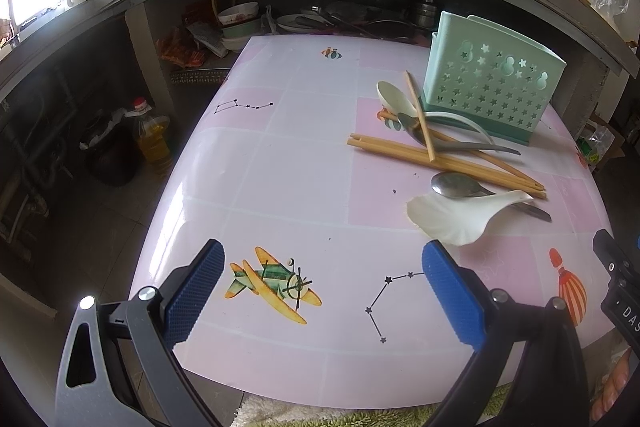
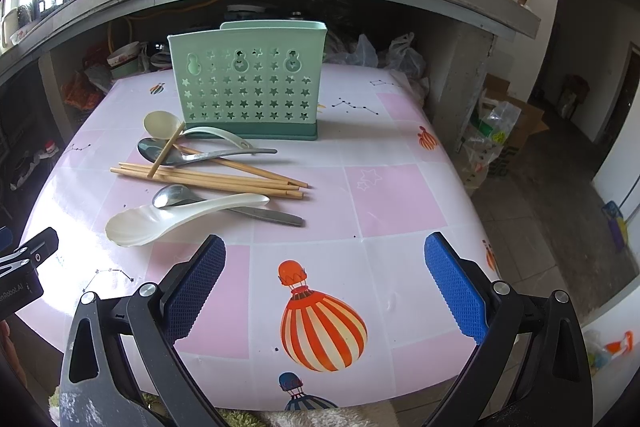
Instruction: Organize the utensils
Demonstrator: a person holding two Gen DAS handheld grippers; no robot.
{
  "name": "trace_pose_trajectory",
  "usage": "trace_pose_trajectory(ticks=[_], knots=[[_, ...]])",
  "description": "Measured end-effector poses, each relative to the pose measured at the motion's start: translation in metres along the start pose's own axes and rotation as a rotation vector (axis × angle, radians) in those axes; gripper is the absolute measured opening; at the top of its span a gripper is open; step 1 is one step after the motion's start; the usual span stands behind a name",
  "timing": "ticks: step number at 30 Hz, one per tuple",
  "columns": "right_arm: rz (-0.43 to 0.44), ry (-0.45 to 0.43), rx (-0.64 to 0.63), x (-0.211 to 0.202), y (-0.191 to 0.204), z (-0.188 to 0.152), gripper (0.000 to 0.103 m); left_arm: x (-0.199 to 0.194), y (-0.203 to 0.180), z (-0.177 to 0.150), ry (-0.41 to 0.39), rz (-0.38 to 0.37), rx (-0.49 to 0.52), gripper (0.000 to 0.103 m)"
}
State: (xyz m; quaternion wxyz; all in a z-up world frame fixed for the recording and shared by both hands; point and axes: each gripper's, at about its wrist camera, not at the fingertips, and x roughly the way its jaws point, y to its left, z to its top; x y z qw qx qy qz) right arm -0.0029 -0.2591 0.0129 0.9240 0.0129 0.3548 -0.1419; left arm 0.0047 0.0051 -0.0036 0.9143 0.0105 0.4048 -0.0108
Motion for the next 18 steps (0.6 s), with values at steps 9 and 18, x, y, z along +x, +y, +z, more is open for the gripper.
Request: trace_pose_trajectory(ticks=[9, 18], knots=[[0.000, 0.000, -0.001, 0.0001, -0.0001, 0.0000, 0.095, 0.0004, 0.0016, 0.0000, 0.001, 0.000, 0.000, 0.097], [-0.001, 0.001, 0.000, 0.0004, 0.0003, 0.0003, 0.095, 0.0017, 0.0023, 0.0003, 0.004, 0.001, 0.000, 0.097]])
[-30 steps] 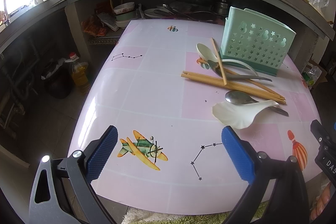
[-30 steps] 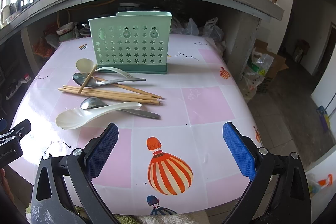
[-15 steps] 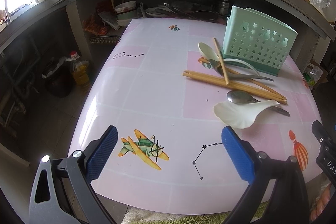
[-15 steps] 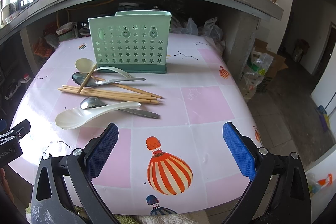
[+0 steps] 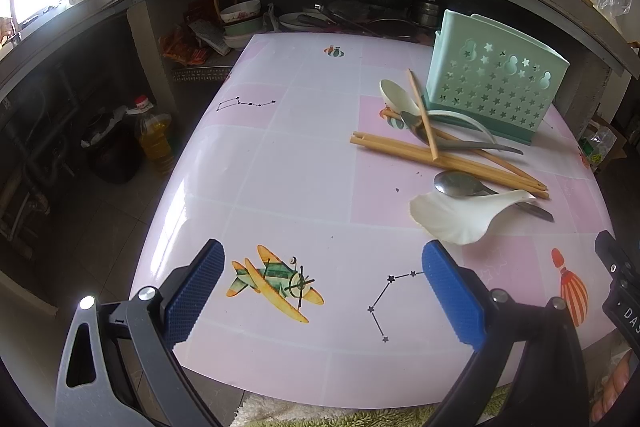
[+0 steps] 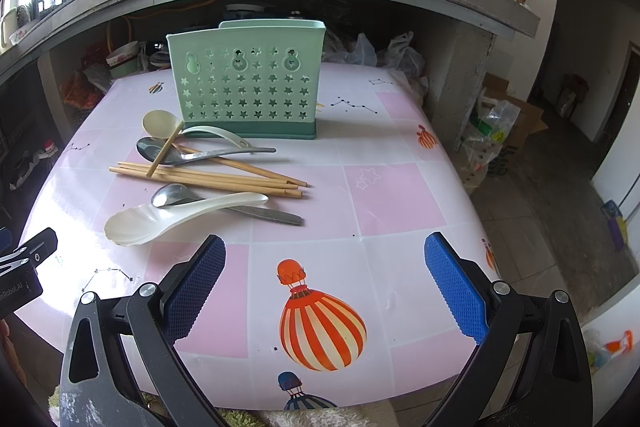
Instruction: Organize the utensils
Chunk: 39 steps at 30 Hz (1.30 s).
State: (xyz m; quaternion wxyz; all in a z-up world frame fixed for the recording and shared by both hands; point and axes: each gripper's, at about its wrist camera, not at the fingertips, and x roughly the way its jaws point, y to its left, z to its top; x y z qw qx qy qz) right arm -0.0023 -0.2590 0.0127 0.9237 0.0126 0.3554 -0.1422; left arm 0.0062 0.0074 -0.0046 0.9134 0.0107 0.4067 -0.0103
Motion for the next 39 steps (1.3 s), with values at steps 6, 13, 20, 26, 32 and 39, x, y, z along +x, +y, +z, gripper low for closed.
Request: trace_pose_trajectory(ticks=[6, 13, 20, 26, 32, 39], knots=[[0.001, 0.000, -0.001, 0.000, 0.000, 0.000, 0.095, 0.001, 0.002, -0.001, 0.003, 0.003, -0.002, 0.097], [0.001, 0.005, 0.003, 0.001, -0.002, -0.001, 0.095, 0.001, 0.007, -0.001, 0.004, 0.020, -0.016, 0.097], [0.001, 0.007, 0.003, 0.000, -0.007, -0.003, 0.095, 0.000, 0.011, 0.001, 0.007, 0.032, -0.022, 0.097], [0.002, 0.008, 0.002, -0.001, -0.006, -0.003, 0.095, 0.002, 0.011, 0.003, 0.011, 0.038, -0.025, 0.097], [0.004, 0.011, 0.000, -0.001, -0.004, -0.003, 0.095, 0.002, 0.012, 0.004, 0.010, 0.040, -0.027, 0.097], [0.013, 0.018, 0.002, 0.000, -0.003, -0.004, 0.095, 0.004, 0.013, 0.005, 0.012, 0.011, -0.022, 0.097]])
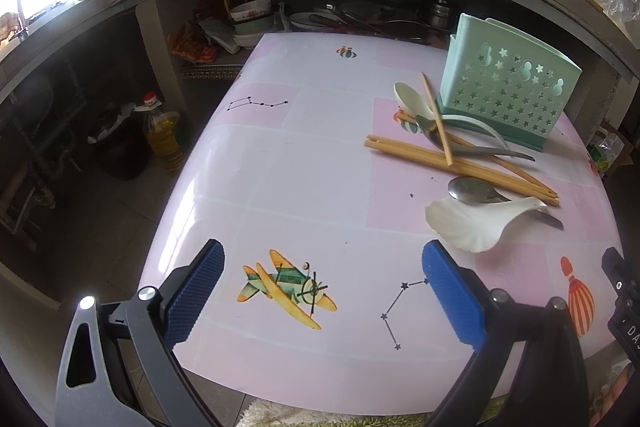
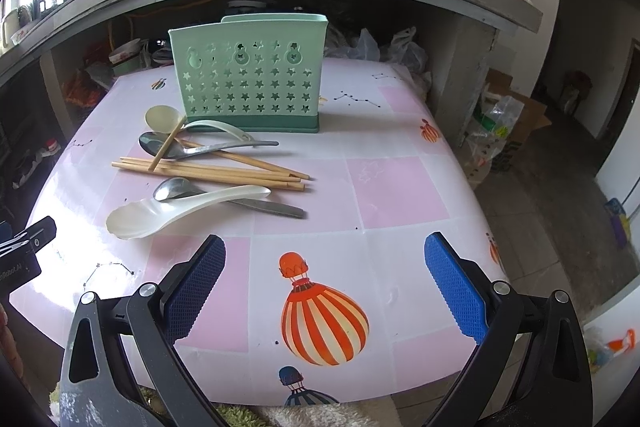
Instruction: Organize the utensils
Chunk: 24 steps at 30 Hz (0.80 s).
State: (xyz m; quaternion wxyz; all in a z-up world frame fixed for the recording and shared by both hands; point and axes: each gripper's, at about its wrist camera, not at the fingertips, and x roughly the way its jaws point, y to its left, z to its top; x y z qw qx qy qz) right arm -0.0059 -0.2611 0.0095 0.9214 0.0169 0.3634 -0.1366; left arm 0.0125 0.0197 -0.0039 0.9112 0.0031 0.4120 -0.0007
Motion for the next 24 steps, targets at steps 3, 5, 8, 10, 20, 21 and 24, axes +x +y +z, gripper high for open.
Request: trace_pose_trajectory(ticks=[3, 5, 8, 10, 20, 21, 24], knots=[[0.009, -0.001, 0.001, 0.002, 0.000, -0.001, 0.095, 0.001, -0.003, 0.001, -0.008, -0.026, 0.005, 0.097], [0.015, 0.003, 0.004, 0.004, 0.000, -0.002, 0.095, 0.003, -0.007, 0.002, -0.009, -0.037, 0.015, 0.097], [0.027, 0.017, 0.007, 0.009, 0.000, -0.003, 0.095, 0.006, -0.014, 0.003, -0.011, -0.063, 0.034, 0.097], [0.037, 0.026, 0.008, 0.013, -0.001, -0.003, 0.095, 0.006, -0.017, 0.004, -0.023, -0.092, 0.044, 0.097], [0.094, 0.090, -0.005, 0.045, 0.000, -0.011, 0.095, 0.021, -0.036, 0.010, 0.003, -0.365, 0.013, 0.083], [0.101, 0.099, -0.005, 0.048, 0.000, -0.011, 0.095, 0.025, -0.038, 0.010, 0.020, -0.391, 0.000, 0.079], [0.122, 0.127, 0.003, 0.057, -0.002, -0.012, 0.095, 0.038, -0.039, 0.011, 0.079, -0.467, -0.059, 0.069]])
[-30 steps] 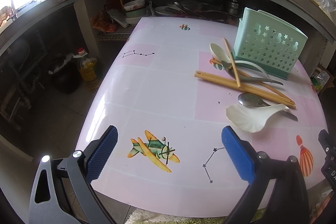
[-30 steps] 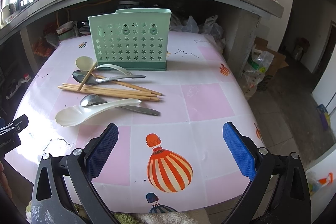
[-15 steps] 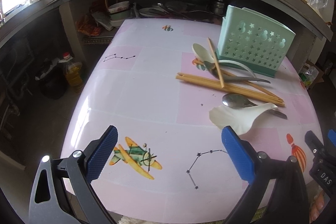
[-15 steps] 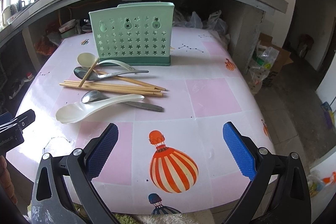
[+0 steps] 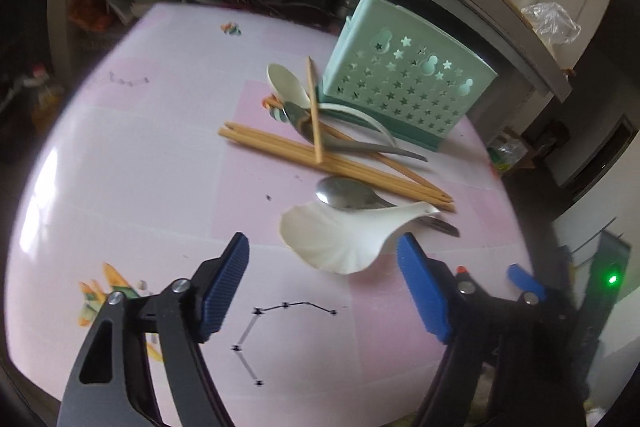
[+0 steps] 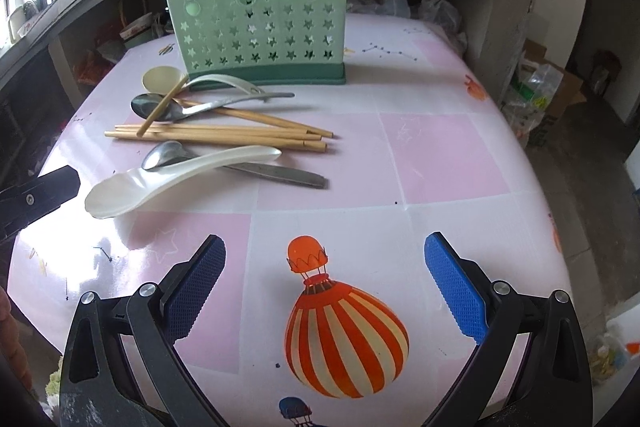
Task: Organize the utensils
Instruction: 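Close the left gripper on the white plastic rice paddle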
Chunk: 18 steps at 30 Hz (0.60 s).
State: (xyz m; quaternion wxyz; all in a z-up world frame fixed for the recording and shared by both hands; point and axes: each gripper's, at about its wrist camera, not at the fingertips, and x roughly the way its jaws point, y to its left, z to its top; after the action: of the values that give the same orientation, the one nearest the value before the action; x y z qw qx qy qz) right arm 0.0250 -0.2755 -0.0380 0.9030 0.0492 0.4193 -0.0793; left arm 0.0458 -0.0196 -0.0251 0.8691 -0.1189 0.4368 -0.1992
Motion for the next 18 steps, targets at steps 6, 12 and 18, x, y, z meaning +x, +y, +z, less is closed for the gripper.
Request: trace_pose_trajectory(ticks=[6, 12, 18], knots=[[0.040, 0.040, 0.008, 0.014, -0.003, 0.000, 0.095, 0.019, 0.009, 0.003, 0.087, -0.067, -0.116, 0.050], [0.052, 0.039, -0.012, 0.015, -0.002, 0.001, 0.095, 0.035, 0.024, 0.003, 0.152, -0.144, -0.248, 0.035], [0.048, 0.040, -0.033, 0.016, -0.001, 0.000, 0.095, 0.043, 0.032, 0.006, 0.165, -0.160, -0.328, 0.017]])
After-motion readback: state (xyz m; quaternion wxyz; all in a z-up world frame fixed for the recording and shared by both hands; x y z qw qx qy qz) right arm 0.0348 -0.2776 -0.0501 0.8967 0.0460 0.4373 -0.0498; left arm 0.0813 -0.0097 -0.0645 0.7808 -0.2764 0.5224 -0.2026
